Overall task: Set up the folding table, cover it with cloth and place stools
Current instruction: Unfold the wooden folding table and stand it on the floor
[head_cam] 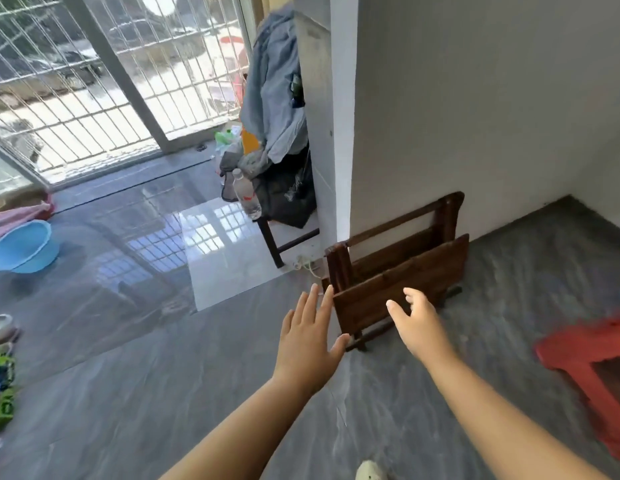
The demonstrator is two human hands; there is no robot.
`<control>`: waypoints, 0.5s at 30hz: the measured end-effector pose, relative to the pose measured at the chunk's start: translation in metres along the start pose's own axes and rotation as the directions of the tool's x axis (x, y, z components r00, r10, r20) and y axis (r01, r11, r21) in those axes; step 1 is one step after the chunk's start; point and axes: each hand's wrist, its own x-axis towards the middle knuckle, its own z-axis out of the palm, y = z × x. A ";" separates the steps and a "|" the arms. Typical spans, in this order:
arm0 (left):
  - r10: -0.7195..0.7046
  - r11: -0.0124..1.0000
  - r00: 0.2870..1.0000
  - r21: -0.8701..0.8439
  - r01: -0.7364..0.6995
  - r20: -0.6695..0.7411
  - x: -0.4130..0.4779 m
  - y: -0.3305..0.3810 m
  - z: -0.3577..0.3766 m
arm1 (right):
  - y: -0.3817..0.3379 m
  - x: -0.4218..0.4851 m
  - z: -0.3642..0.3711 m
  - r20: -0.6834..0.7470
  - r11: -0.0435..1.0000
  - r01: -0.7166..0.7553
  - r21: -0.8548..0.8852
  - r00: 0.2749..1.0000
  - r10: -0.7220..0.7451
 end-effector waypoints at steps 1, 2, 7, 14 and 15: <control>-0.002 1.000 1.000 -0.003 0.002 0.020 0.022 -0.008 0.009 | -0.001 0.024 0.007 0.005 1.000 -0.002 0.002 1.000 0.002; -0.006 1.000 0.999 -0.014 0.006 0.042 0.043 -0.016 0.018 | -0.001 0.047 0.014 0.012 1.000 -0.006 0.006 1.000 0.006; -0.051 0.995 0.991 -0.082 0.062 0.127 0.117 -0.047 0.068 | 0.013 0.123 0.059 0.044 0.990 -0.110 0.085 0.993 0.107; 0.000 1.000 0.986 -0.003 0.001 0.168 0.225 -0.079 0.132 | 0.042 0.212 0.104 0.034 0.968 -0.212 0.135 0.977 0.209; 0.010 1.000 0.984 0.022 -0.014 0.176 0.237 -0.083 0.141 | 0.045 0.222 0.110 0.031 0.966 -0.221 0.136 0.975 0.219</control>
